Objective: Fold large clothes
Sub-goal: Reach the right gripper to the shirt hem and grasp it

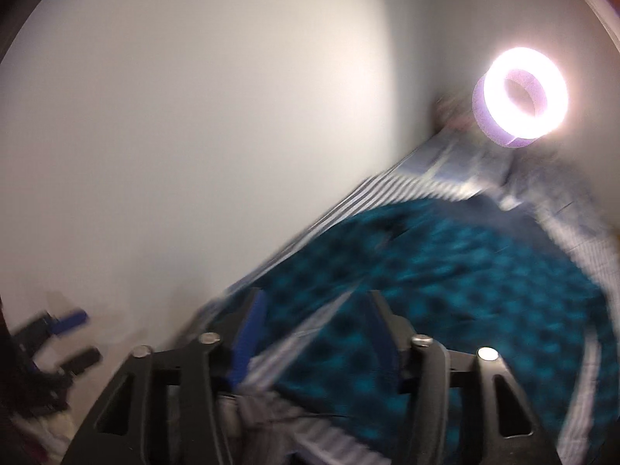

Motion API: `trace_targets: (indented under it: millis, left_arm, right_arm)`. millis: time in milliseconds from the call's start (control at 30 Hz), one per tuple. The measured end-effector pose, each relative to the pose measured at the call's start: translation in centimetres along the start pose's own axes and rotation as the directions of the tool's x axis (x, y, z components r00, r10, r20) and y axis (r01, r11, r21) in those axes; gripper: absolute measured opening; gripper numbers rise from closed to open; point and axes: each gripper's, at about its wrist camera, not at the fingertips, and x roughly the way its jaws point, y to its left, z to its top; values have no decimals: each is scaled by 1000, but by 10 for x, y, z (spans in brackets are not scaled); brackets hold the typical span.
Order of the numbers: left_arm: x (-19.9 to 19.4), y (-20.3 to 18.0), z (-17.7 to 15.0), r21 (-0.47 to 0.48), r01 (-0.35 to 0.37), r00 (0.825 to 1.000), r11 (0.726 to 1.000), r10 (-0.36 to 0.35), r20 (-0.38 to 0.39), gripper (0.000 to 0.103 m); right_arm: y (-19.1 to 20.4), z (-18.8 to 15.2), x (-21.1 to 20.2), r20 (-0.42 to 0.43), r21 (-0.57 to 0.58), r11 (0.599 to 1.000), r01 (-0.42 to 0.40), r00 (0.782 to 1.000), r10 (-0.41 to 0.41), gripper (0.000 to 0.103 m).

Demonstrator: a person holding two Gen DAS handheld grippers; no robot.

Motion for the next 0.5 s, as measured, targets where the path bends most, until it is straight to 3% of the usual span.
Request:
trace_targets:
  millis: [67,133,300,500]
  left_arm:
    - [5,9,-5,-30,23,999,999,-24,-29,36]
    - [10,17,-11,-51,45,998,998,-47,-47,32]
    - [20,27,-25,-67,51,994,996,-57,-90,31]
    - [30,41,-37,-109,50,989,993,-65,-135,31]
  right_arm:
    - [15,0,33,-74,-13,998,-65,995,64,45]
    - [35,-2,68,-153,-48,993,-112,983,104,43]
    - [76,-14,147,-320,-139,972,-191,937,139,41]
    - [98,-37,230,-455,-175,953,-249,879,146,41]
